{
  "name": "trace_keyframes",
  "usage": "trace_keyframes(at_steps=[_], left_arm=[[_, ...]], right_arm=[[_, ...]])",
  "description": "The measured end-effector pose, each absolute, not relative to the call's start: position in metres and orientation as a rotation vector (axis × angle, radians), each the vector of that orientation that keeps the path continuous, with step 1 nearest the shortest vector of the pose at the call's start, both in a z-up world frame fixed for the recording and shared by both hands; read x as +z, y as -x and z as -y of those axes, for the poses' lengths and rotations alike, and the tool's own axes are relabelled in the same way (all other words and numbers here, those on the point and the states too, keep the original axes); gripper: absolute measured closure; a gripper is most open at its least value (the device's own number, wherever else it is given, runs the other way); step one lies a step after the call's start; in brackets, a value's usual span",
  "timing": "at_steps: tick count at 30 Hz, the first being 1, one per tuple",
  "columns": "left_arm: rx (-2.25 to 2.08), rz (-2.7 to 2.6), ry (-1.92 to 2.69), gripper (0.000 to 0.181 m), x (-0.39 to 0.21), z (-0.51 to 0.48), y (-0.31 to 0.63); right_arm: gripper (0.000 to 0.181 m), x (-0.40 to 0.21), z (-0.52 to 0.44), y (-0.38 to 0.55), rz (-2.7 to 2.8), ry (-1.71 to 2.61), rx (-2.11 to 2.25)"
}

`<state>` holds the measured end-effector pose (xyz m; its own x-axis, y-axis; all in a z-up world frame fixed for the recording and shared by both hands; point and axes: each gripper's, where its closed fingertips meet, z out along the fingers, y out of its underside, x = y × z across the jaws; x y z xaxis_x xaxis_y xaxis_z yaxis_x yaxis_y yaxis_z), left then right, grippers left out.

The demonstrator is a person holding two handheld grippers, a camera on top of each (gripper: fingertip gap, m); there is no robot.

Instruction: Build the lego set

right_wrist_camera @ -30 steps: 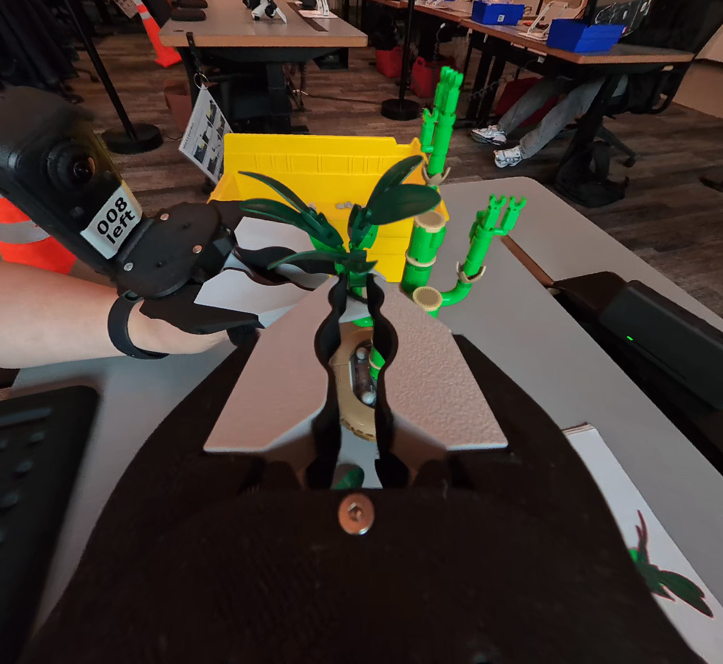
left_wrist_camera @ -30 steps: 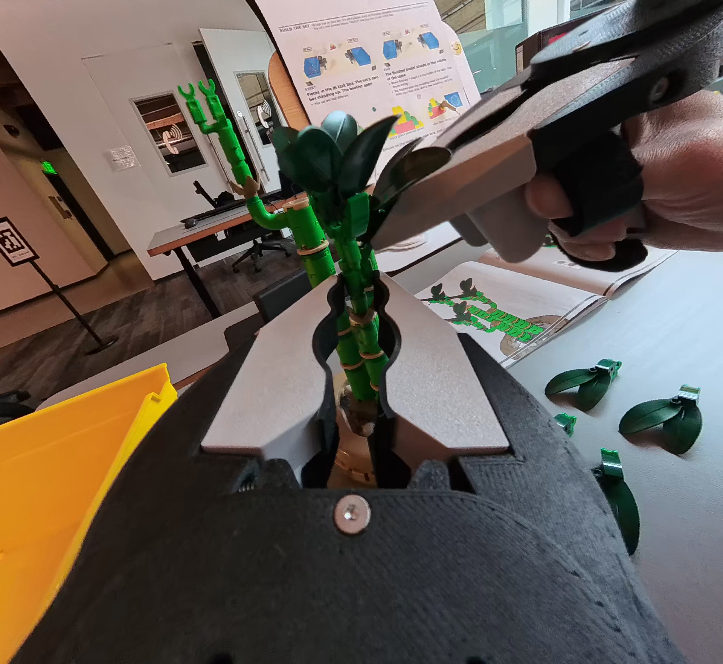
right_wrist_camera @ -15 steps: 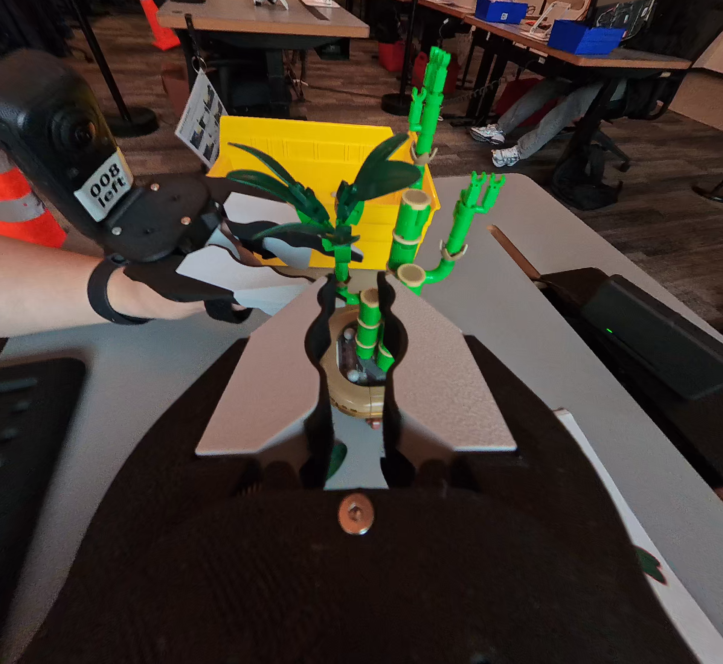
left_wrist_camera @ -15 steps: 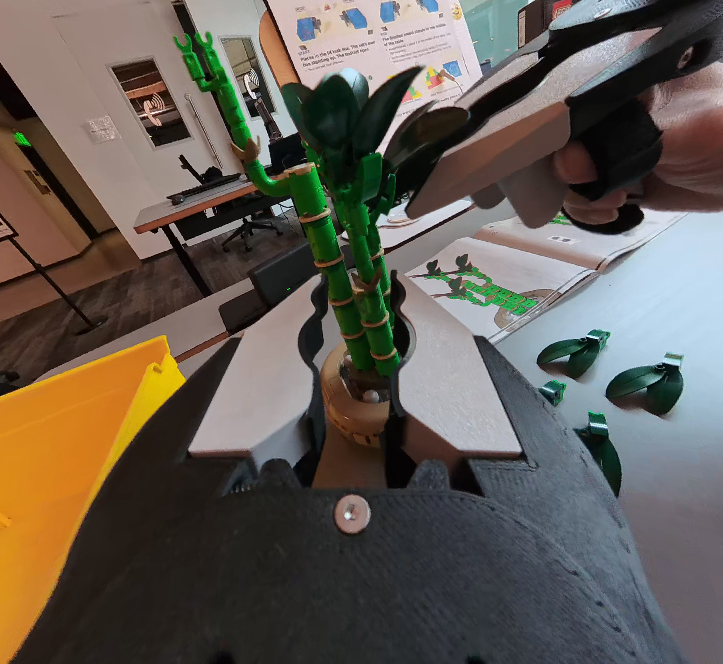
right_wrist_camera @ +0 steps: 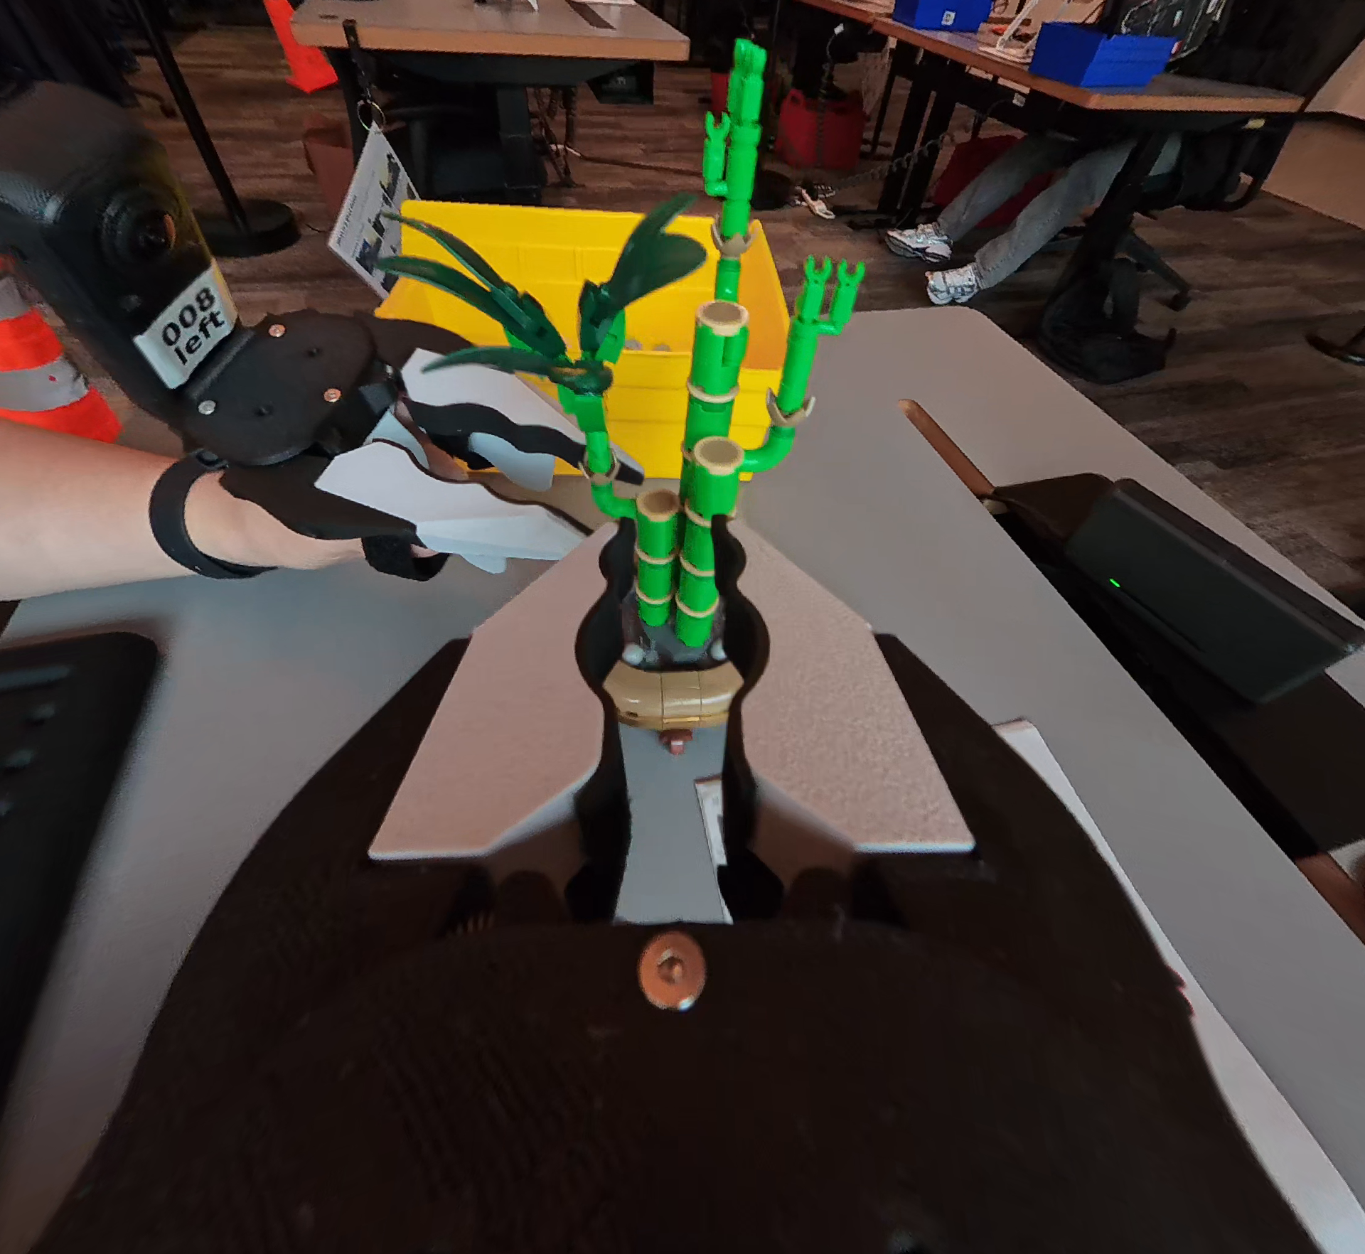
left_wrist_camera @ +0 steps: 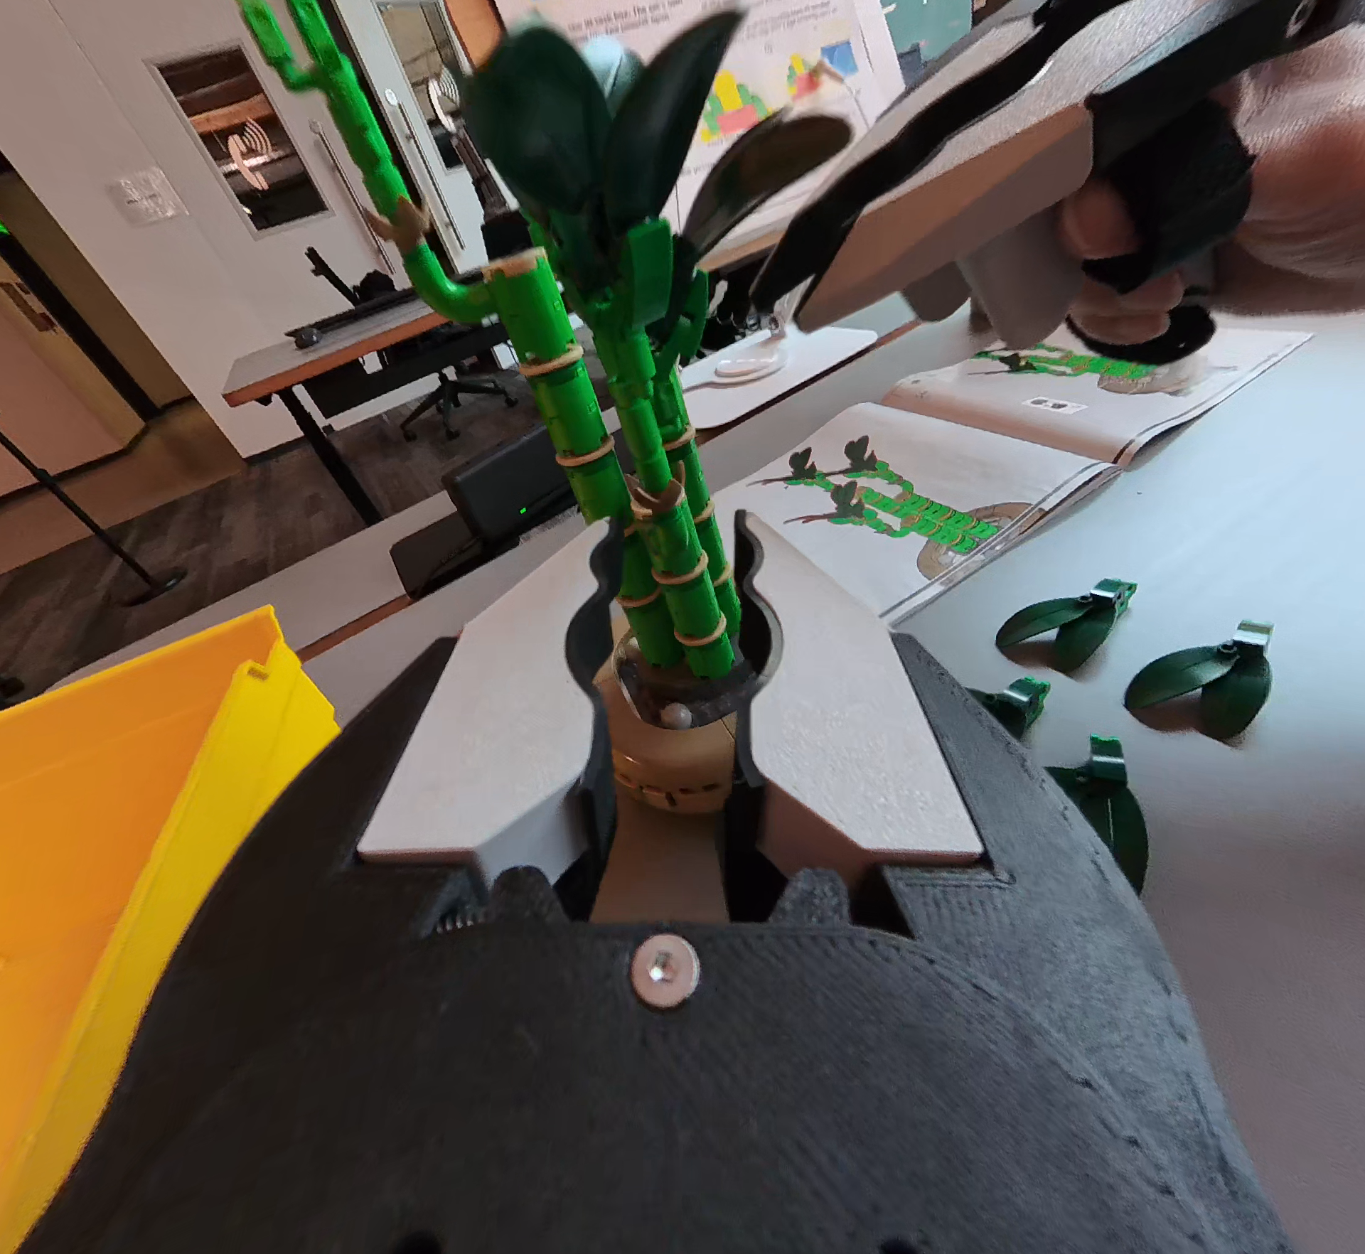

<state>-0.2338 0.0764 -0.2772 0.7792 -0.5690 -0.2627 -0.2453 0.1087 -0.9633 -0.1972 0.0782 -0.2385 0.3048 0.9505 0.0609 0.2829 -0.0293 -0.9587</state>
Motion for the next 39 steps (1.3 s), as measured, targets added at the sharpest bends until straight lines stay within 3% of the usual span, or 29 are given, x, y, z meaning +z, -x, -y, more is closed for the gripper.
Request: trace_keyframes(at_steps=[6,8,10,13,16,21,39], left_arm=[[-0.284,-0.666,1.545,0.15,-0.29,-0.084,0.238],[-0.263,-0.67,1.554,0.147,-0.292,-0.086,0.24],[-0.246,-0.67,1.567,0.141,-0.292,-0.087,0.242],[-0.316,-0.641,1.59,0.131,-0.287,-0.084,0.241],[-0.397,-0.6,1.573,0.129,-0.274,-0.079,0.241],[-0.363,-0.602,1.519,0.14,-0.268,-0.079,0.244],[-0.281,-0.648,1.418,0.165,-0.254,-0.074,0.239]], right_arm=[[0.156,-0.258,-0.086,0.19,1.163,1.631,0.87],[0.14,-0.274,-0.079,0.197,1.205,1.68,0.972],[0.105,-0.286,-0.068,0.206,1.254,1.694,1.077],[0.098,-0.297,-0.075,0.211,1.254,1.663,1.012],[0.107,-0.281,-0.078,0.212,1.235,1.545,0.952],[0.15,-0.212,-0.062,0.205,1.113,1.304,1.019],[0.163,-0.223,-0.067,0.231,1.084,1.46,0.895]])
